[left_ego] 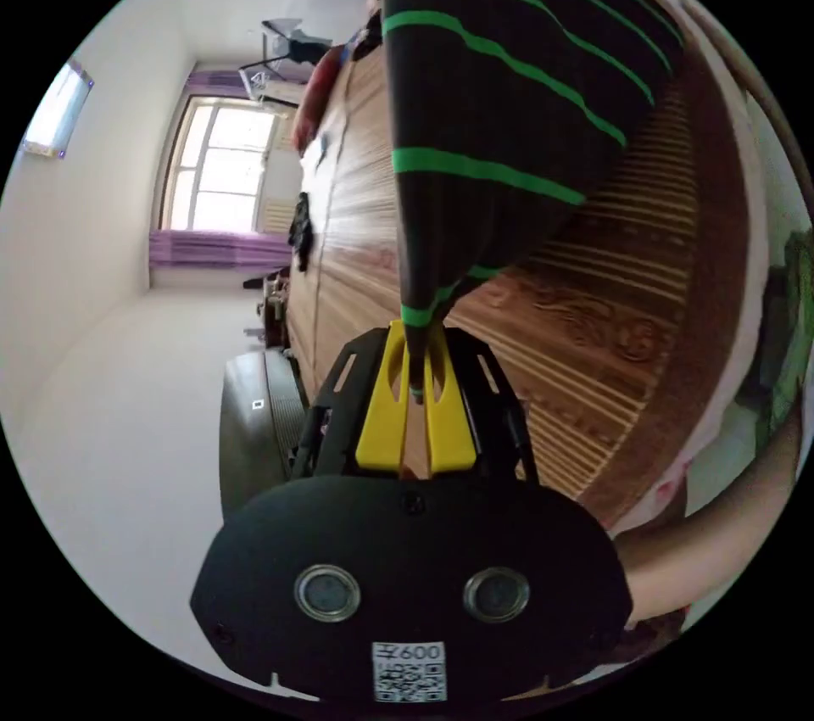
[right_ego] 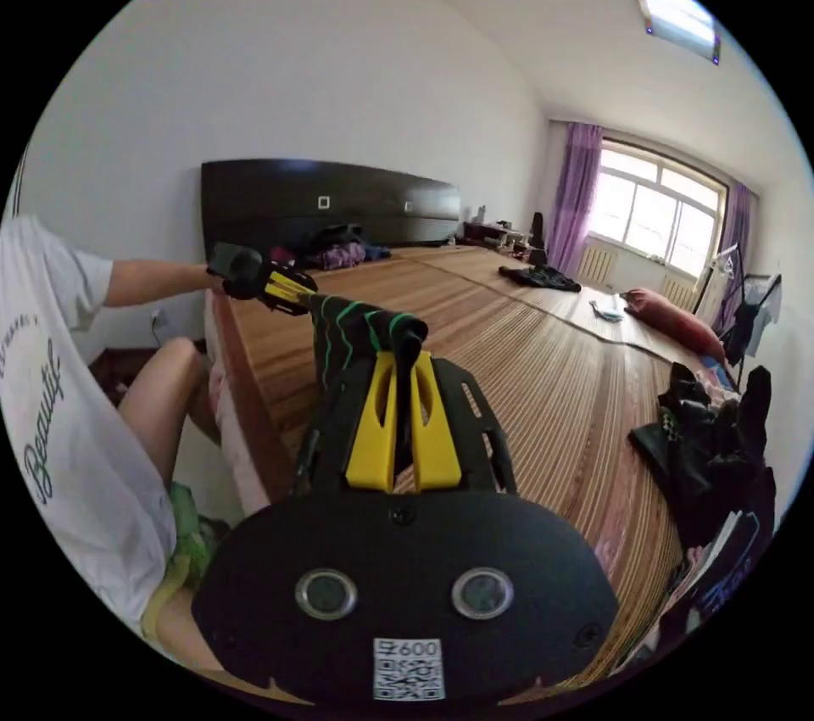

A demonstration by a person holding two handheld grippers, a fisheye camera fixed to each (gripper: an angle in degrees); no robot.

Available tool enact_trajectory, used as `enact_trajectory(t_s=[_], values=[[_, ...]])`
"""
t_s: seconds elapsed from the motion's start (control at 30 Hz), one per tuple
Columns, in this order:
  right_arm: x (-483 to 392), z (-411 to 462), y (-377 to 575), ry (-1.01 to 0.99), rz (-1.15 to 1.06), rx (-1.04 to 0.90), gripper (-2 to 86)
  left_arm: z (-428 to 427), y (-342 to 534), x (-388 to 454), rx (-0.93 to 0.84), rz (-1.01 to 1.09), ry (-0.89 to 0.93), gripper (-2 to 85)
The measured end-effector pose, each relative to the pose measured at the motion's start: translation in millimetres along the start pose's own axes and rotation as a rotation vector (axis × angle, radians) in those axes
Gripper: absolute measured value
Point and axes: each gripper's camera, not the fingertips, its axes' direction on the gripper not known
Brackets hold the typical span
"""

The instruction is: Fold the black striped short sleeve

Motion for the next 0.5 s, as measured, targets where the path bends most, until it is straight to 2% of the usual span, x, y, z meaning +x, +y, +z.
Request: enact_trajectory(t_s=[0.07, 0.13, 0.23, 0.3, 0.4, 0.5], values=[[18.2, 0.8, -78.1, 0.119, -0.123, 0.108, -0.8, -64.4, -30.7, -120.6, 0.000, -0.213, -0.068, 1.3], [17.3, -1.1, -127.8, 0.221, -0.227, 0.177, -0.8, -137.7, -25.8, -193.4, 0.051, -0.378, -0.124, 0.9], [17.3, -3.9, -176.3, 0.258, -0.311, 0.264, -0.8, -244.8, -2.0, -220.0, 0.096, -0.416, -0.256, 0.7], [22.9, -1.9, -184.7, 0.196, -0.305, 0.290, -0.8, -279.7, 18.2, -194.6, 0.084, -0.386, -0.297, 0.7], [27.7, 10.5, -162.9, 0.068, -0.283, 0.269, -0.8, -301.9, 63.2, -101.4, 0.069, -0.314, -0.273, 0.9], [22.9, 39.8, -100.6, -0.012, -0.251, 0.115, -0.8, -292.0, 118.6, 57.0, 0.063, -0.244, -0.150, 1.1]])
